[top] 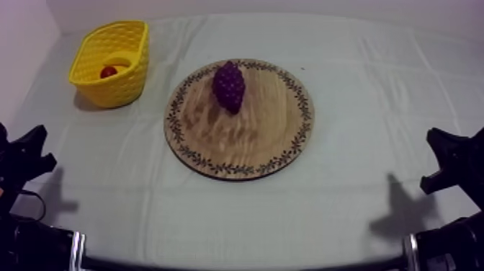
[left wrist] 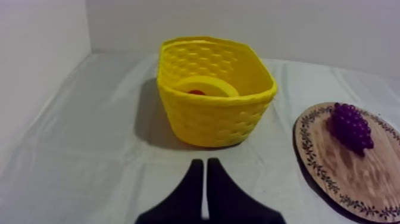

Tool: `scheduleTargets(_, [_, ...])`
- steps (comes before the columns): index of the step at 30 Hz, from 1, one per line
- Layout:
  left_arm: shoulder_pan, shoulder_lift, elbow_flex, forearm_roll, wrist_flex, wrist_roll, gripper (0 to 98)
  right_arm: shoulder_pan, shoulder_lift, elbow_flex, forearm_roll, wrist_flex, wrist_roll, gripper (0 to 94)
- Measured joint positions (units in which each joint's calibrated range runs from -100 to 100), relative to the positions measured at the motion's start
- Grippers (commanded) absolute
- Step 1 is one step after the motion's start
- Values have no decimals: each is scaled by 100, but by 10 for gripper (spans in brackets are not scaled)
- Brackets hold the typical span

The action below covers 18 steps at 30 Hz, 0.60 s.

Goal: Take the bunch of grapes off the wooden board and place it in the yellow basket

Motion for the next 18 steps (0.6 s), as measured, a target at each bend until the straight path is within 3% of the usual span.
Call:
scheduleTargets(6, [-10,13,-60,-33,-87,-80,0,0,0,0,0,0,0,4])
scheduleTargets(12, [-89,359,-330,-238,-270,15,0,0,0,0,0,0,0,4])
scheduleTargets(18, [-118,1103,-1211,-226,-133,88,0,0,0,0,0,0,0,4])
